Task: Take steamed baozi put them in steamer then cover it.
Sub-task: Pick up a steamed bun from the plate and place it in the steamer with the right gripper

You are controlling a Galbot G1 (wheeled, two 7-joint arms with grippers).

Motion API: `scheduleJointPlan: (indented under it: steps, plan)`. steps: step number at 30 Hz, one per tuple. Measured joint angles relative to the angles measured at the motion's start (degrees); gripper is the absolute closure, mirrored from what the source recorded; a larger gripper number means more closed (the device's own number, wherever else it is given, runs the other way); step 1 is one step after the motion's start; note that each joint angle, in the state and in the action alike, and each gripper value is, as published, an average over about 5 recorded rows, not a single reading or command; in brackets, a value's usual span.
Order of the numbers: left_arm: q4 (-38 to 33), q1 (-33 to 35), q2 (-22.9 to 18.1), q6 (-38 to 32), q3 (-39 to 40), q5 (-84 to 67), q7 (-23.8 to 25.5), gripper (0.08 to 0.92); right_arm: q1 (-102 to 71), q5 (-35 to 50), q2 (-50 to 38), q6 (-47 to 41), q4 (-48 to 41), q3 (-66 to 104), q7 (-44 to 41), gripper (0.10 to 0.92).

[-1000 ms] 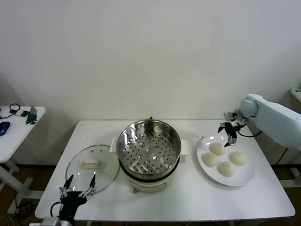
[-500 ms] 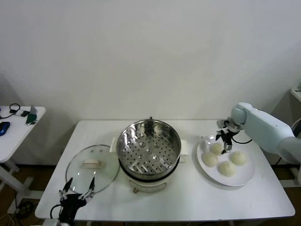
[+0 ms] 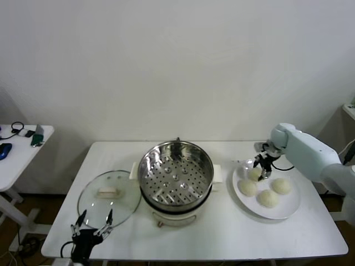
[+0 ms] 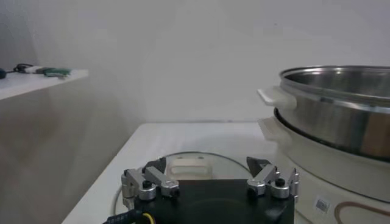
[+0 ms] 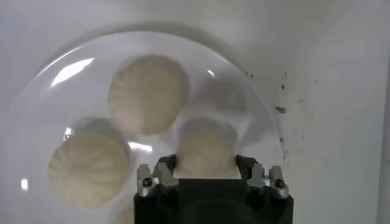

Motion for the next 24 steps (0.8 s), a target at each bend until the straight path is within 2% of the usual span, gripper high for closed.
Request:
scheduleJointPlan:
  steps: [12, 24]
  plan:
    - [0.11, -0.16, -0.41, 0.28, 0.37, 0.44, -0.62, 0.177, 7.76, 3.57, -2.93, 0.79, 8.03, -7.44, -0.89, 0.372]
    - [-0.59, 0.0, -0.43, 0.66, 0.58, 0.45, -1.1, 0.177, 30.15, 8.73, -2.39, 3.89, 29.4, -20.44, -0.13, 0.372]
